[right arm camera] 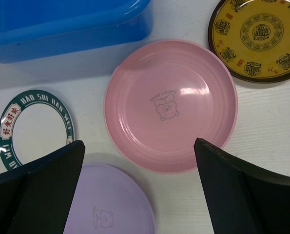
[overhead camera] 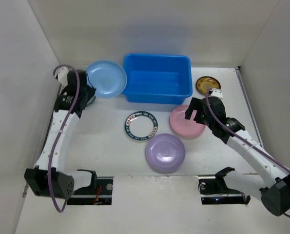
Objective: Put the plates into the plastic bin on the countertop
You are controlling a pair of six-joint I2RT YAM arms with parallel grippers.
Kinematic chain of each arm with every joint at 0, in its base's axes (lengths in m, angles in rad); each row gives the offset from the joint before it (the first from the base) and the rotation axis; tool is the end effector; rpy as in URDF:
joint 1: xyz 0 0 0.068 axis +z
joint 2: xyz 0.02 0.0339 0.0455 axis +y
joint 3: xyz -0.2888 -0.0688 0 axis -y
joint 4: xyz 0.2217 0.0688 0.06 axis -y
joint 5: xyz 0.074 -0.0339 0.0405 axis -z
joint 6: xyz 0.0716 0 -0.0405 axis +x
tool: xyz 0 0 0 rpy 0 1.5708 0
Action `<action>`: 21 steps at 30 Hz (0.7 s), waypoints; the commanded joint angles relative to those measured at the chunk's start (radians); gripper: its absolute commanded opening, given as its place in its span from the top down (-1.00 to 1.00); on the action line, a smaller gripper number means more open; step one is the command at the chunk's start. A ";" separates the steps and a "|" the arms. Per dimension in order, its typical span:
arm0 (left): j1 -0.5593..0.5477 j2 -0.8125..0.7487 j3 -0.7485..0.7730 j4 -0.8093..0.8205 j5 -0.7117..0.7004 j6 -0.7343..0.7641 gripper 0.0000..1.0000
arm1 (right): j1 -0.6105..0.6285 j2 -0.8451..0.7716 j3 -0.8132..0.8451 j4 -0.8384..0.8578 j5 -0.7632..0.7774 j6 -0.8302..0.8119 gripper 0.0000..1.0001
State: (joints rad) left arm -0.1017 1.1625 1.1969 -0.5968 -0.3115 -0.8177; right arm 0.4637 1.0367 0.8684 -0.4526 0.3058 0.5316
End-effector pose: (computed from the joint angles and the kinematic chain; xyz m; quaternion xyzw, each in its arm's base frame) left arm 0.2461 -0.0031 0.3704 -0.3733 0.7839 -0.0900 0.4880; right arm 0.2040 0.0779 0.3013 0.0994 0.8761 0.0967 0.4618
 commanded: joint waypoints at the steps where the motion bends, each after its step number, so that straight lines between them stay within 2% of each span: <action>1: -0.075 0.162 0.215 0.096 0.020 0.153 0.95 | -0.009 -0.007 0.034 0.042 -0.010 0.016 -1.00; 8: -0.154 0.627 0.636 0.245 0.179 0.290 0.93 | -0.013 -0.023 0.037 -0.004 -0.005 0.010 -1.00; 13: -0.186 0.897 0.849 0.321 0.271 0.331 0.92 | -0.007 -0.030 0.040 -0.023 0.001 0.014 -1.00; 17: -0.209 1.019 0.920 0.380 0.308 0.380 0.91 | -0.007 -0.050 0.032 -0.037 0.007 0.022 -1.00; 21: -0.233 1.097 0.922 0.446 0.341 0.428 0.88 | -0.015 -0.072 0.027 -0.064 0.007 0.022 -1.00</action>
State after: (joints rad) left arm -0.3153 2.2902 2.0430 -0.2745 -0.0246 -0.4496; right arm 0.4576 0.9962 0.8688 -0.4976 0.3031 0.5426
